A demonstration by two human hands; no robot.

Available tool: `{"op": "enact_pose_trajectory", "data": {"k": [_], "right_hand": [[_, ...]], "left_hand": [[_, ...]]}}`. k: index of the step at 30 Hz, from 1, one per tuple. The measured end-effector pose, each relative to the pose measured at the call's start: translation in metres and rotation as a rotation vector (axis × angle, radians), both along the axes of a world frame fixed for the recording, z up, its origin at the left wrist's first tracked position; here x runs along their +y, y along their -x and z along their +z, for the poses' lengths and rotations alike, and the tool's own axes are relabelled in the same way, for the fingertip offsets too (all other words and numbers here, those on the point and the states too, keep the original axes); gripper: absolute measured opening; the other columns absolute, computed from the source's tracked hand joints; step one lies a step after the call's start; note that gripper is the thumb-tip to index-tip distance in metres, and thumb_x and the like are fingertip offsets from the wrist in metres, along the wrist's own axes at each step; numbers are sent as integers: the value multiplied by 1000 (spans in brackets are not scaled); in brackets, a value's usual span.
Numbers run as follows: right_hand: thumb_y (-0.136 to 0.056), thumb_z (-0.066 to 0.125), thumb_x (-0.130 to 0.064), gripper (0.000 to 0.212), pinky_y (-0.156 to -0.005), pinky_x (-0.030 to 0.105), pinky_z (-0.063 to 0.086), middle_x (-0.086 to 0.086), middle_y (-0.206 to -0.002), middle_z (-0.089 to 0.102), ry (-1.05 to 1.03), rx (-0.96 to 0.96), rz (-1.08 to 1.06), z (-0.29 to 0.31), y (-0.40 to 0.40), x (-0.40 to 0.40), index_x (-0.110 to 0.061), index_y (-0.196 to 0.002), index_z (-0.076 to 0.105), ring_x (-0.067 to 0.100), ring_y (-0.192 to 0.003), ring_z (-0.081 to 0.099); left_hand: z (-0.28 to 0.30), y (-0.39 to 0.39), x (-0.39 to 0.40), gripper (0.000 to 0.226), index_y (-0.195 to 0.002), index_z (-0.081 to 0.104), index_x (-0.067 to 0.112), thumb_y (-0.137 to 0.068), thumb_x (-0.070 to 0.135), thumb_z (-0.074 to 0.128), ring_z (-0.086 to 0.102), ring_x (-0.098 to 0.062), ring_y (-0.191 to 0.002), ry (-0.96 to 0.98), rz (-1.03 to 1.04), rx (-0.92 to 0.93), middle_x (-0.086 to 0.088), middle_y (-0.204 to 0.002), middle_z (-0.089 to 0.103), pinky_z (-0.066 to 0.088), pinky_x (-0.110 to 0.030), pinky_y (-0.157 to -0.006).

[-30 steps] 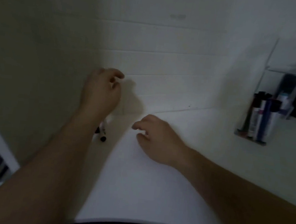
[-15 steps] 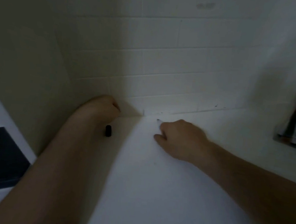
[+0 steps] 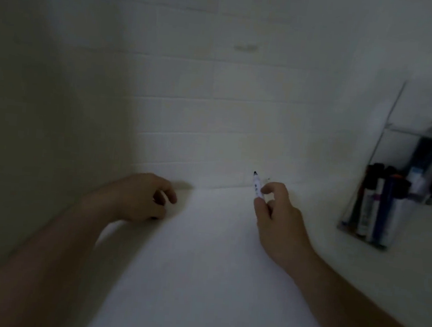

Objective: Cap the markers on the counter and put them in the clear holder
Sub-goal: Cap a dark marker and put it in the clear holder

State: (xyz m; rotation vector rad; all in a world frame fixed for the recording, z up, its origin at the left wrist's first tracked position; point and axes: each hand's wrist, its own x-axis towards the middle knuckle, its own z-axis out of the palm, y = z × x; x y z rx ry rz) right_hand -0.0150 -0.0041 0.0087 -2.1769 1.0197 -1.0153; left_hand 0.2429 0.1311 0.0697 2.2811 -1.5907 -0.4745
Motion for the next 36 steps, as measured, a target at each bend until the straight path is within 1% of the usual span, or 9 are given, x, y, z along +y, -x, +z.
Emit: {"op": "enact_pose_trajectory", "data": {"k": [3, 6, 9, 11, 14, 18, 22, 28, 36], "right_hand": [[-106, 40, -29, 31, -65, 40, 52, 1, -79, 67, -173, -203, -33, -3, 0, -10, -42, -134, 36, 20, -67, 63], [-107, 38, -17, 42, -70, 27, 49, -2, -101, 64, -167, -241, -44, -5, 2, -18, -39, -143, 40, 18, -82, 60], [-105, 40, -14, 33, -68, 25, 41, -2, -104, 63, -94, -243, -54, -2, 6, -17, -30, -129, 55, 12, -81, 56], [-105, 45, -26, 21, -66, 29, 42, -5, -96, 64, -41, -225, -63, 1, 9, -16, -32, -119, 59, 11, -78, 57], [-100, 54, -43, 17, -75, 33, 50, -8, -92, 67, 65, -144, -67, -1, 10, -20, -32, -101, 66, 9, -85, 61], [-93, 64, -40, 13, -75, 33, 50, -6, -93, 66, 118, -105, -66, -3, 6, -19, -33, -102, 70, 12, -85, 60], [-86, 70, -40, 10, -72, 32, 47, -5, -87, 62, 193, -29, -117, -5, 5, -19, -35, -95, 71, 16, -81, 58], [-85, 68, -43, 11, -77, 37, 50, -7, -85, 58, 169, 53, -101, -9, 4, -18, -38, -95, 70, 18, -82, 57], [-96, 54, -50, 19, -62, 31, 41, -7, -86, 48, 282, 267, -78, -5, 7, -6, -37, -101, 68, 13, -74, 52]], "left_hand": [[5, 32, -27, 31, -106, 71, 31, -88, 6, 69, 73, -13, -83, 119, -128, 187, 5, -99, 71, 61, -34, -83], [8, 62, -55, 44, -89, 72, 33, -82, -10, 67, 69, -16, -75, 309, -206, 330, 1, -88, 68, 57, -39, -81], [-11, 80, -74, 40, -84, 68, 34, -80, -6, 71, 71, -10, -78, 470, -132, 262, 14, -85, 68, 58, -36, -79], [-28, 82, -78, 37, -91, 68, 32, -75, 1, 78, 72, -6, -84, 520, -59, 320, 17, -90, 71, 59, -31, -81], [-44, 76, -81, 43, -99, 67, 42, -69, 18, 85, 67, 4, -89, 492, -29, 187, 22, -94, 71, 49, -15, -84], [-47, 77, -82, 36, -89, 69, 38, -68, 15, 85, 66, 8, -84, 512, -53, 198, 19, -89, 72, 47, -9, -78], [-49, 72, -81, 31, -81, 72, 31, -67, 5, 80, 69, -1, -82, 579, -19, 260, 15, -85, 74, 54, -22, -78], [-52, 68, -84, 28, -86, 73, 30, -71, 8, 78, 69, -6, -85, 589, -56, 274, 14, -87, 74, 54, -28, -81], [-52, 76, -79, 28, -100, 76, 31, -82, 9, 76, 64, 10, -92, 550, -207, 142, 20, -95, 73, 41, -1, -83]]}}
